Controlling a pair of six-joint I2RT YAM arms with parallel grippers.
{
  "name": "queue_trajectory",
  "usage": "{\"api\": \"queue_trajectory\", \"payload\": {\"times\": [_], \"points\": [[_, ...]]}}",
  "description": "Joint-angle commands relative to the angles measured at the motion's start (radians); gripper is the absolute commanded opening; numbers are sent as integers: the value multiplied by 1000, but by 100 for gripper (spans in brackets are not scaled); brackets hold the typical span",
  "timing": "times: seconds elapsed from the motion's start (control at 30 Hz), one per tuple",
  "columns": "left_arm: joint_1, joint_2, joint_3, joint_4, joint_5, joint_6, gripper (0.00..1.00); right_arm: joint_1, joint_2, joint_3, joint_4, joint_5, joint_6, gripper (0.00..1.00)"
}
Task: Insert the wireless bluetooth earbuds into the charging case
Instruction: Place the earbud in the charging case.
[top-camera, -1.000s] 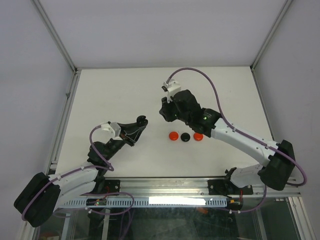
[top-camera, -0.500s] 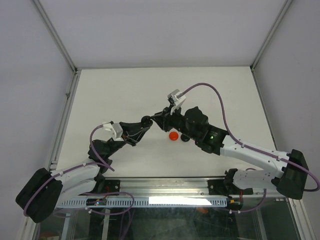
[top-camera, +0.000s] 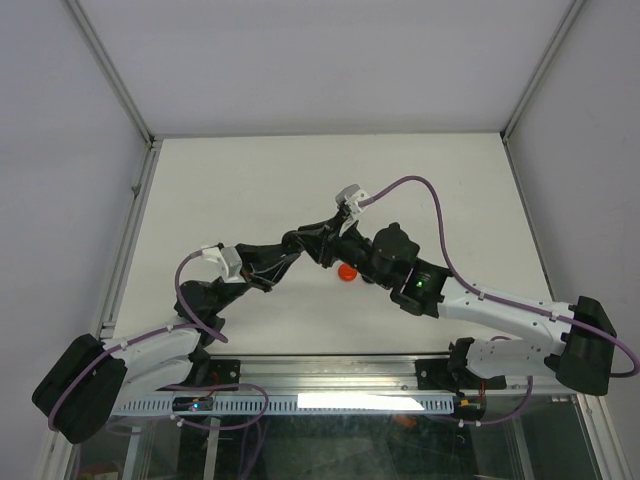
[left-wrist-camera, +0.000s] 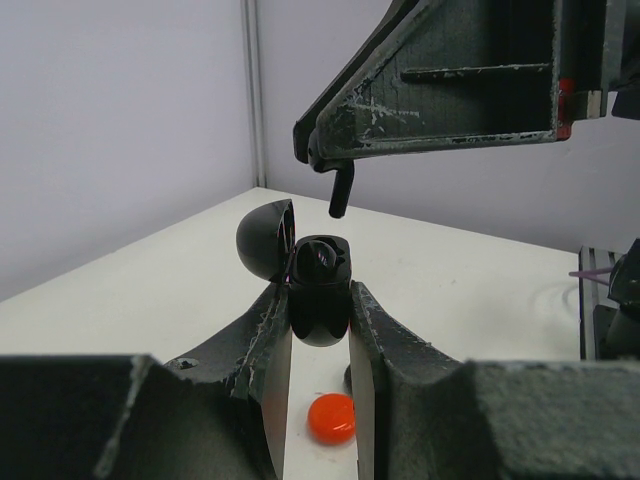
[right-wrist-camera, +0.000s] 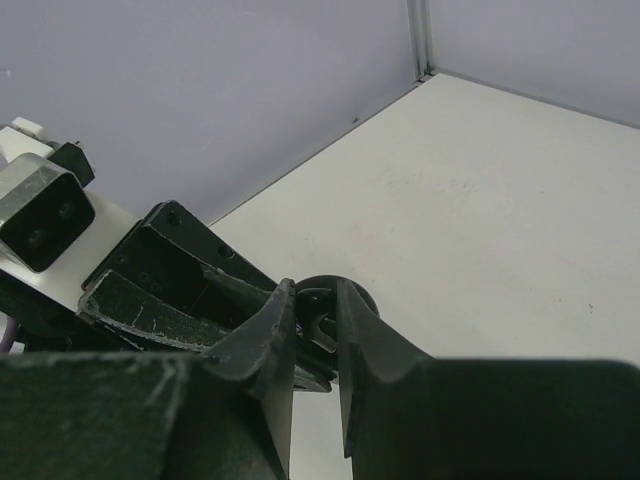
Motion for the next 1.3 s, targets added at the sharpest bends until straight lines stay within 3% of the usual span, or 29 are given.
{"api": "queue_trajectory", "payload": {"times": [0.0,0.83,1.27], "points": [[7,3,16,106,12,-32,0,11,-11,-4,98,33,-8,13],[7,6,4,153,-69,-114,0,35,37,-32,141,38,0,12],[7,40,-1,237,-133,-166,0,45,65,-6,68,38,0,12]]}}
